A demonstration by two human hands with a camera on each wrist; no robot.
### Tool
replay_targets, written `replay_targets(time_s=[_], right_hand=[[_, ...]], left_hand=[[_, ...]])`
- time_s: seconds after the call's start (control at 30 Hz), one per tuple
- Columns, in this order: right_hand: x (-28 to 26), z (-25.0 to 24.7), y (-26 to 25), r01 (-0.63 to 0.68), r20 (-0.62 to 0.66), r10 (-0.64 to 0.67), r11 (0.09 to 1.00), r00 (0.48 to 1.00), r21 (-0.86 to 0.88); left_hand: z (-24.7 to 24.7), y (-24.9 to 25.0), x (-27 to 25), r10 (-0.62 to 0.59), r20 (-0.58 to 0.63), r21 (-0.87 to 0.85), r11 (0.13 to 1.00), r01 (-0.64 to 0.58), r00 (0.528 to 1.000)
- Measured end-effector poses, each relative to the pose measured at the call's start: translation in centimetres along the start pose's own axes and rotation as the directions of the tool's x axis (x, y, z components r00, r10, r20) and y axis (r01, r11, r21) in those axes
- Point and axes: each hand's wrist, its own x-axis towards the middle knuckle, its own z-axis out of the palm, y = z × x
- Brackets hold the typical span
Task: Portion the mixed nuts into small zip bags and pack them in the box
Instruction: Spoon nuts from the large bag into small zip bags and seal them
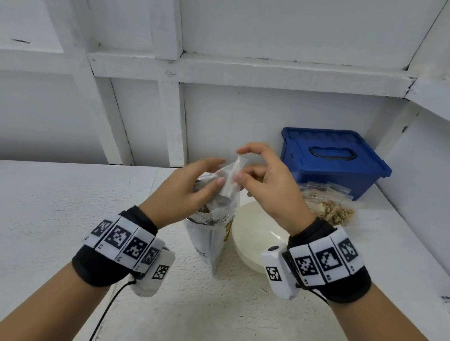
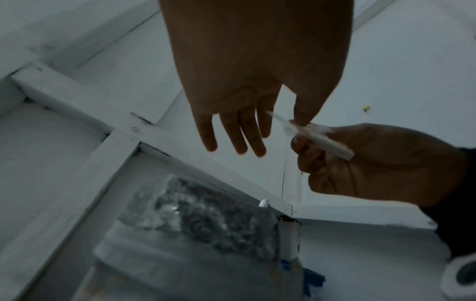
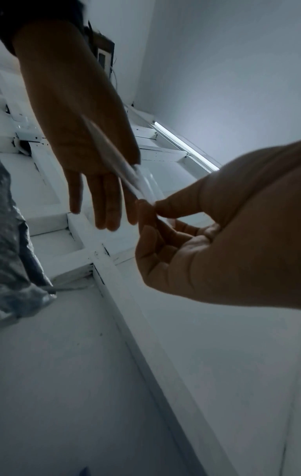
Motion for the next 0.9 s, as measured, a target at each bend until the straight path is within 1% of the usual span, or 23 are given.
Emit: replay_targets(time_s=[0.03, 0.1, 0.2, 0.27, 0.37, 0.47, 0.53, 0.6, 0.67, 0.73, 0.8, 0.9], right_hand=[[0.0, 0.1, 0.0, -0.006, 0.005, 0.006, 1.000, 1.000, 0.024], [0.1, 0.3, 0.1, -0.029, -0.014, 0.030, 0.998, 0.999, 0.063], [0.2, 0.3, 0.5, -0.064, -0.050, 0.067, 0.996, 0.996, 0.056], [0.2, 0.0, 0.6, -0.084, -0.031, 0.085, 0.996, 0.996, 0.043], [0.3, -0.4, 0.3, -0.114, 0.020, 0.113, 0.993, 0.993, 0.035], [0.4, -0.2, 0.4, -0.150, 0.030, 0.149, 0.988, 0.988, 0.046], [0.5, 0.2, 0.6, -0.182, 0.037, 0.180, 0.981, 0.983, 0.062], [0.5, 0.5, 0.8, -0.198, 0.048, 0.195, 0.977, 0.980, 0.072], [0.6, 0.7, 0.8, -0.185, 0.053, 0.181, 0.981, 0.982, 0.066], [0.6, 1.0, 0.7, -0.176, 0.052, 0.173, 0.982, 0.984, 0.068], [0.6, 1.3, 0.8, -0.177, 0.050, 0.173, 0.981, 0.984, 0.078], [0.5, 1.7, 1.0, -0.175, 0.041, 0.172, 0.982, 0.984, 0.068]], left_hand=[[0.0, 0.1, 0.0, -0.047, 0.007, -0.065, 0.997, 0.048, 0.999], [-0.1, 0.3, 0.1, -0.104, -0.013, -0.172, 0.980, 0.100, 0.995], [-0.1, 0.1, 0.0, -0.143, -0.013, -0.184, 0.973, 0.138, 0.990], [-0.4, -0.4, -0.1, -0.150, 0.007, -0.145, 0.978, 0.149, 0.989], [-0.8, -1.2, -0.4, -0.145, 0.028, -0.039, 0.989, 0.146, 0.989], [-0.9, -1.5, -0.6, -0.151, 0.060, 0.036, 0.988, 0.149, 0.987], [-0.9, -1.4, -0.7, -0.117, 0.039, 0.097, 0.989, 0.113, 0.992], [-1.0, -1.2, -0.7, -0.044, 0.056, 0.129, 0.991, 0.037, 0.997], [-1.1, -0.7, -0.9, -0.012, 0.135, 0.144, 0.989, -0.008, 0.991], [-1.0, -0.1, -1.0, -0.006, 0.207, 0.212, 0.977, -0.038, 0.978], [-0.8, 0.0, -1.0, 0.004, 0.197, 0.273, 0.960, -0.059, 0.980], [-0.6, 0.0, -1.0, 0.011, 0.146, 0.301, 0.952, -0.055, 0.989]])
